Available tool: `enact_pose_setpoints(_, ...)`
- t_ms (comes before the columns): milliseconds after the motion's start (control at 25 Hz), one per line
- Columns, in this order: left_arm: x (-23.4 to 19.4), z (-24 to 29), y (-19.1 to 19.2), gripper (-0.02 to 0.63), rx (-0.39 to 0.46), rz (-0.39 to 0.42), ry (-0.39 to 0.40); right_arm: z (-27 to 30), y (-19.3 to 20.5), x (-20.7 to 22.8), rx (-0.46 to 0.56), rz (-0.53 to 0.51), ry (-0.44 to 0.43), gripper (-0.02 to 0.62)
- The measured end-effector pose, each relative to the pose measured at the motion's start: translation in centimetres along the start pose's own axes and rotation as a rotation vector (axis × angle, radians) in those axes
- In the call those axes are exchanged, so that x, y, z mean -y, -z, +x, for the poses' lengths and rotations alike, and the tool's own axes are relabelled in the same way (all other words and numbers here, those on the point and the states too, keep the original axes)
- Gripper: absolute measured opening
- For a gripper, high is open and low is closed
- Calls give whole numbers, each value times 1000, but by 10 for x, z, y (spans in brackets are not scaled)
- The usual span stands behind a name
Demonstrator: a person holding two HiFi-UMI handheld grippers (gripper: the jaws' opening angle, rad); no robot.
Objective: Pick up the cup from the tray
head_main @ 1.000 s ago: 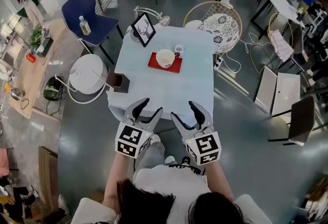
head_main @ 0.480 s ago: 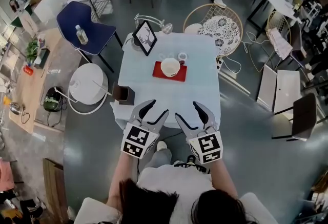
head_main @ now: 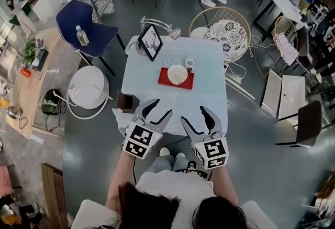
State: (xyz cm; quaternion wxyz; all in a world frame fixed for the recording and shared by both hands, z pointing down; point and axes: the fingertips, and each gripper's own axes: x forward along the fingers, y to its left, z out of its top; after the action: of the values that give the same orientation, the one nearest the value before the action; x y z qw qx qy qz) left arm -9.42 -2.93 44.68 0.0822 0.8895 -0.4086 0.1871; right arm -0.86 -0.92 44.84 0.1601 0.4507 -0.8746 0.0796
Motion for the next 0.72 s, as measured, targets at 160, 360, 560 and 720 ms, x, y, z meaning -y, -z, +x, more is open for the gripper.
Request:
enact_pose_setpoints(160,-8,7,0,199,-5,3,5,5,-3,9,1,7,24,311)
enact_pose_setpoints(360,-16,16,-1,199,-2,-2,3,10,-4,14,2,0,39,311)
enact_pose_setpoints(560,-24,26,-5,215,-1,-22,-5,17,-8,20,10,-2,21,327)
enact_pose_setpoints(720,-31,39,-3,226,-13,-49,-4,25,-5,25,-9,-13,-10,351)
